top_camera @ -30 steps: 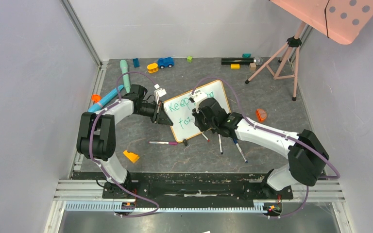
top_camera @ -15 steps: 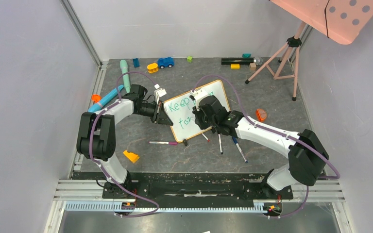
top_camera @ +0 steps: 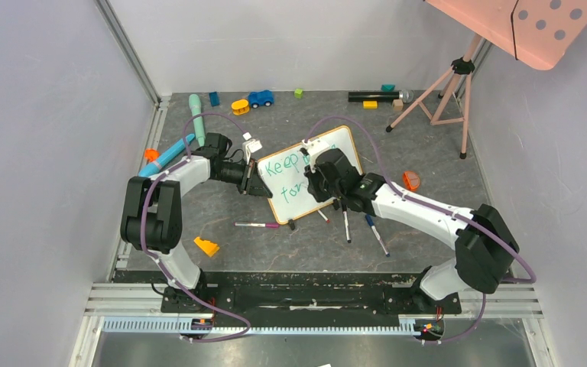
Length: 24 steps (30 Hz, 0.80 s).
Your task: Write a sentence on the whiteboard
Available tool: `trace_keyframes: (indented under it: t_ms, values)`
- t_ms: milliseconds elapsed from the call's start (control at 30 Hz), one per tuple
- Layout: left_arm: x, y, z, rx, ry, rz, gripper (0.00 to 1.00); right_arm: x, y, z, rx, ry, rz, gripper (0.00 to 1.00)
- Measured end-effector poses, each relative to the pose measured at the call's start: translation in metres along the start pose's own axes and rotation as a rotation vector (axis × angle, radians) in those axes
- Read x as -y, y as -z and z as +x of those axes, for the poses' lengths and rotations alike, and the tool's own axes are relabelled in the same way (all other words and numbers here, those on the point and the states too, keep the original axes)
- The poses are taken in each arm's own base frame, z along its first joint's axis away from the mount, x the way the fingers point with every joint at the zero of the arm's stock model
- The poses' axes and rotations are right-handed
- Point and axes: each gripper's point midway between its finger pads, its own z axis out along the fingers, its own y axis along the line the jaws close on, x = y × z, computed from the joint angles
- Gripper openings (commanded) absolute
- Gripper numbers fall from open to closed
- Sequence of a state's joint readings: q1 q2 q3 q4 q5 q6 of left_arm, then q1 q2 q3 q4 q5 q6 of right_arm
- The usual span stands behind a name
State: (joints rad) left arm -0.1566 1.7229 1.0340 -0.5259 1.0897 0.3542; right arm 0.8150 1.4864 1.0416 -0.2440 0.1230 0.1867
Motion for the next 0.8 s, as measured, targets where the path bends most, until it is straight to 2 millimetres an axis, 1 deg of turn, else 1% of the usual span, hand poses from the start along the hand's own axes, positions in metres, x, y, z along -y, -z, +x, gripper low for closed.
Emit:
trace_keyframes:
  t_ms: [133, 333, 433, 800]
  values:
    - [0.000, 0.000, 0.000, -0.001, 0.000, 0.001, 0.02, 0.006, 0.005, -0.007, 0.029, -0.011, 0.009, 0.00]
    - [0.001, -0.001, 0.000, -0.001, -0.001, 0.002, 0.02, 0.011, 0.026, -0.017, 0.097, -0.025, 0.007, 0.00]
    - [0.001, -0.001, 0.000, -0.002, -0.001, 0.002, 0.02, 0.012, 0.033, -0.021, 0.126, -0.029, 0.009, 0.00]
    - [0.001, -0.001, 0.000, -0.002, -0.001, 0.002, 0.02, 0.019, 0.033, -0.010, 0.108, -0.035, 0.036, 0.00]
